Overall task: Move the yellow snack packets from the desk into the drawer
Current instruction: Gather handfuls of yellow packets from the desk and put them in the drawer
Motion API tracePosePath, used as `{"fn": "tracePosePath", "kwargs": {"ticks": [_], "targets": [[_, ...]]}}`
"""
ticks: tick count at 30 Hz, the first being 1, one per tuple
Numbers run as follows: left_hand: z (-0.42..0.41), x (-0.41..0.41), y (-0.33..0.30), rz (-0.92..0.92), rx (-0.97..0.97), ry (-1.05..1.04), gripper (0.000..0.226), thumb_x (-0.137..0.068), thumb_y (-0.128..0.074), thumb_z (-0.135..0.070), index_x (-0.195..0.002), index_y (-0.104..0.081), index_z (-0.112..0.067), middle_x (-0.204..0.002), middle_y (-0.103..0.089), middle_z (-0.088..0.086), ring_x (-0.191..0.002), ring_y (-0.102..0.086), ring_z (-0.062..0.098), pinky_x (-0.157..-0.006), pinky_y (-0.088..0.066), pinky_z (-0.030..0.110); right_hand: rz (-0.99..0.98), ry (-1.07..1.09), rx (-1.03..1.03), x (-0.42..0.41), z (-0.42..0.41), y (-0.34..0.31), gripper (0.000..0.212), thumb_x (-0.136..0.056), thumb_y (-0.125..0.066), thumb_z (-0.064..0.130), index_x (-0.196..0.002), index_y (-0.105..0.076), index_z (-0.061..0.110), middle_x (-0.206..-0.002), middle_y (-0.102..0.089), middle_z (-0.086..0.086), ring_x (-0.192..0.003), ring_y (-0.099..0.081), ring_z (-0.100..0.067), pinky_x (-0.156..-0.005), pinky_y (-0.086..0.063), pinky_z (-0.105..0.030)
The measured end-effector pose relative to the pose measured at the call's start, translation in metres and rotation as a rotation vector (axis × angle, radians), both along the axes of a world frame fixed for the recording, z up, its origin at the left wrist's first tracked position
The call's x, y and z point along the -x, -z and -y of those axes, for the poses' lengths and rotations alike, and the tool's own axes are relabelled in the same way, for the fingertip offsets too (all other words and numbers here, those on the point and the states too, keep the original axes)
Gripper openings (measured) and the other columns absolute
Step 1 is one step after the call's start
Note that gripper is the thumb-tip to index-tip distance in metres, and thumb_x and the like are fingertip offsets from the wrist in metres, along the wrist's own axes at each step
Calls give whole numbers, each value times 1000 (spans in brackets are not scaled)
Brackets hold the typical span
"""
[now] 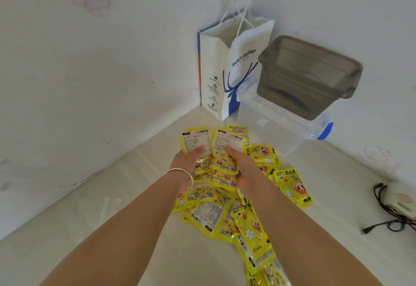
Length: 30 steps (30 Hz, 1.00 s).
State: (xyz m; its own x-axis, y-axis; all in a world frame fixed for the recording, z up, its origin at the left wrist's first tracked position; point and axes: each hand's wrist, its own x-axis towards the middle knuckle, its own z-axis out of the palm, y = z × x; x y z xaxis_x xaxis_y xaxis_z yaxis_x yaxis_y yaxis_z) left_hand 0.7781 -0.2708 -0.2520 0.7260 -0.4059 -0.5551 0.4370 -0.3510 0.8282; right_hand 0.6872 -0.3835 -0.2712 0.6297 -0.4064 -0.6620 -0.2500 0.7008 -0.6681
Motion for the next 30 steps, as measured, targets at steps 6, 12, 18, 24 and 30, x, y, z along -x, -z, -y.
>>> {"fn": "tracePosePath", "kwargs": {"ticks": [6, 12, 18, 24, 30], "targets": [[-4, 47, -24, 29, 65, 148, 30, -84, -64, -25, -110, -67, -11, -100, -68, 8, -93, -62, 28, -79, -42, 33, 76, 154, 13, 60, -14, -22, 28, -91, -59, 25, -114, -64, 9, -106, -72, -14, -95, -69, -30, -81, -55, -48], [-4, 114, -34, 49, 135, 334, 29, -88, -61, -14, -117, -58, -11, -103, -64, 8, -84, -58, 21, -73, -43, 28, 66, 369, 58, 145, -39, -26, 29, -91, -59, 23, -114, -63, 6, -112, -69, -17, -96, -69, -30, -79, -56, -46], [3, 199, -36, 44, 202, 596, 59, -81, -71, -12, -132, -42, -15, -113, -65, 11, -81, -63, 21, -57, -48, 24, 85, 656, 126, 248, -68, -29, 26, -93, -56, 18, -116, -59, 7, -102, -70, -15, -83, -70, -27, -67, -58, -39], [13, 304, -39, -52, 148, 902, 72, -78, -74, -20, -141, -37, -17, -111, -65, 6, -92, -66, 26, -78, -56, 38, 49, 914, 172, 365, -97, -38, 20, -93, -57, 16, -112, -61, 11, -101, -71, -14, -88, -69, -29, -77, -57, -45], [3, 433, -53, -86, 89, 1153, 26, -93, -51, -40, -86, -63, -18, -74, -68, 2, -64, -64, 17, -53, -47, 23, -14, 1146, 158, 490, -136, -35, 12, -92, -60, 15, -103, -62, 11, -90, -72, -12, -83, -69, -30, -72, -56, -47]]}}
